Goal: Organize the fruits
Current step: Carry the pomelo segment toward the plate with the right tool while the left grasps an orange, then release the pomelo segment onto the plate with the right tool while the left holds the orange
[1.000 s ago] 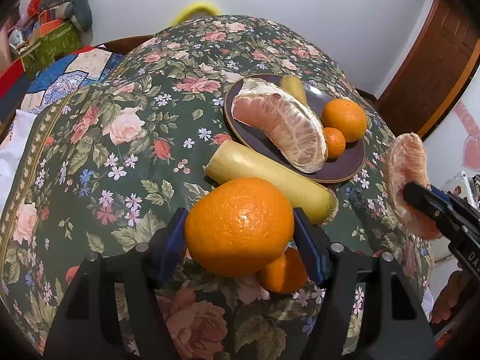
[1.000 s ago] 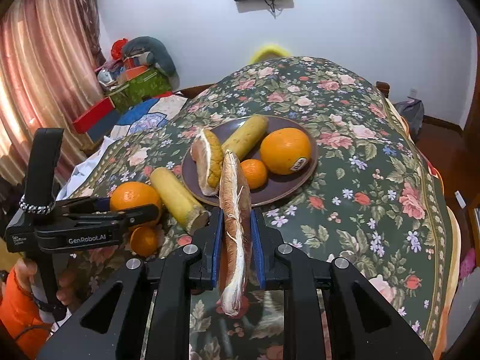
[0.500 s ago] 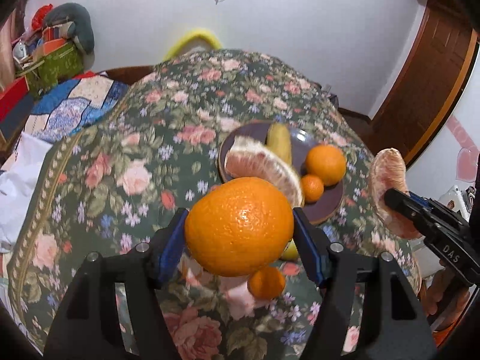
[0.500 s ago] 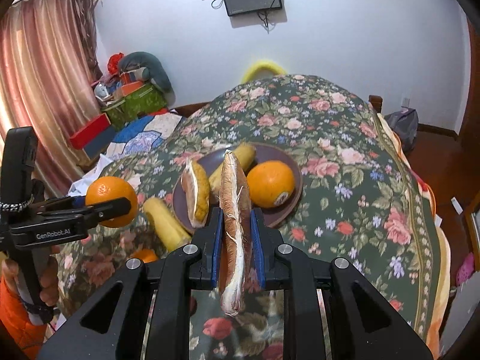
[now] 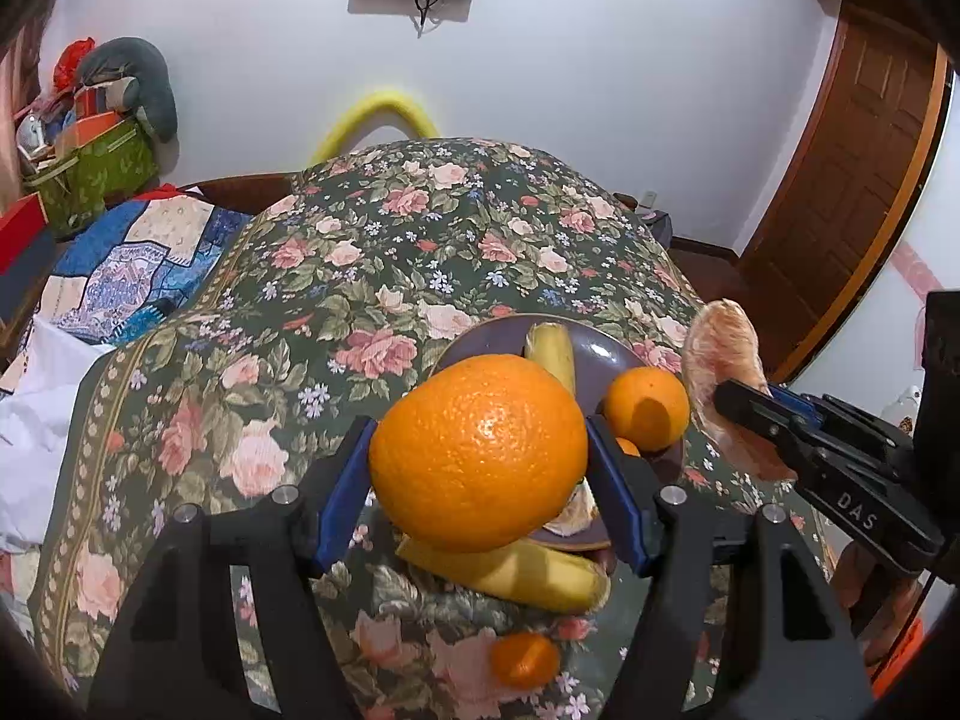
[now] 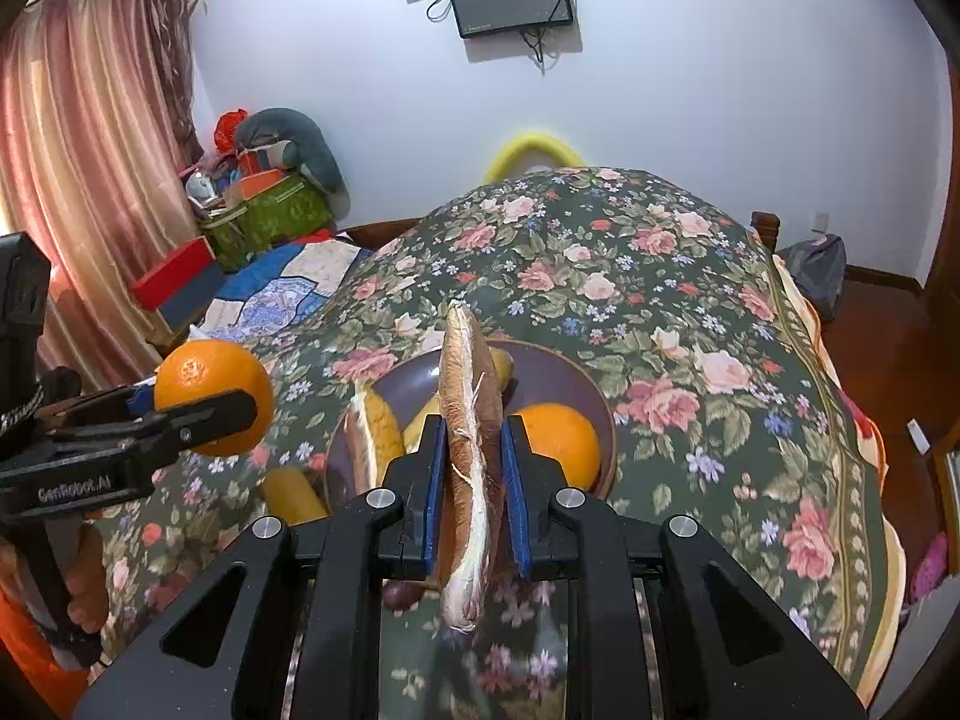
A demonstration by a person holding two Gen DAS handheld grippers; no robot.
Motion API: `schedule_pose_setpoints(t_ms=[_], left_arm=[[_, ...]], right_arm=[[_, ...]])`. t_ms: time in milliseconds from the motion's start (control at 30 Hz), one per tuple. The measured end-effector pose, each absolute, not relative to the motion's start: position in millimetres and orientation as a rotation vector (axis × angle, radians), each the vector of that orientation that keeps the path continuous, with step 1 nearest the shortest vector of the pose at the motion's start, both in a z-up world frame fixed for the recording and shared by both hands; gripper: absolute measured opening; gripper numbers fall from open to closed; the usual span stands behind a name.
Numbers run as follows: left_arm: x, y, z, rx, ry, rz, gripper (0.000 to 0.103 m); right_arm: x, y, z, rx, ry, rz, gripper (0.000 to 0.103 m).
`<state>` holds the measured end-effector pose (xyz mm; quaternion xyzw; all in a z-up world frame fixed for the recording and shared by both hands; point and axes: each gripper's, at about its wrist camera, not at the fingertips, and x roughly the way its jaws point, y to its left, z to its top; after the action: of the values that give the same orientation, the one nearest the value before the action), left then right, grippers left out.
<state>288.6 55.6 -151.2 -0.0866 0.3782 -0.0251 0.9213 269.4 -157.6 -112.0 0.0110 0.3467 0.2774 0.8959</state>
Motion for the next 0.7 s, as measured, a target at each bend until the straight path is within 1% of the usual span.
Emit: schedule_pose_setpoints(t_ms=[400,467,700], left_arm=[[316,58,-155,-0.162,0.786,-0.045,0.068],[322,60,-156,-0.167,0.789,-0.044,0.068],[338,60,-159,-0.176,0.798,-0.039,0.068]], right_arm=[[306,-133,-123,0.015,0.77,0.58,0.017],[309,-130,-128,0.012,0.783,0.583,0.019],[311,-134,-125,0.013,0.766,0.583,0.019]])
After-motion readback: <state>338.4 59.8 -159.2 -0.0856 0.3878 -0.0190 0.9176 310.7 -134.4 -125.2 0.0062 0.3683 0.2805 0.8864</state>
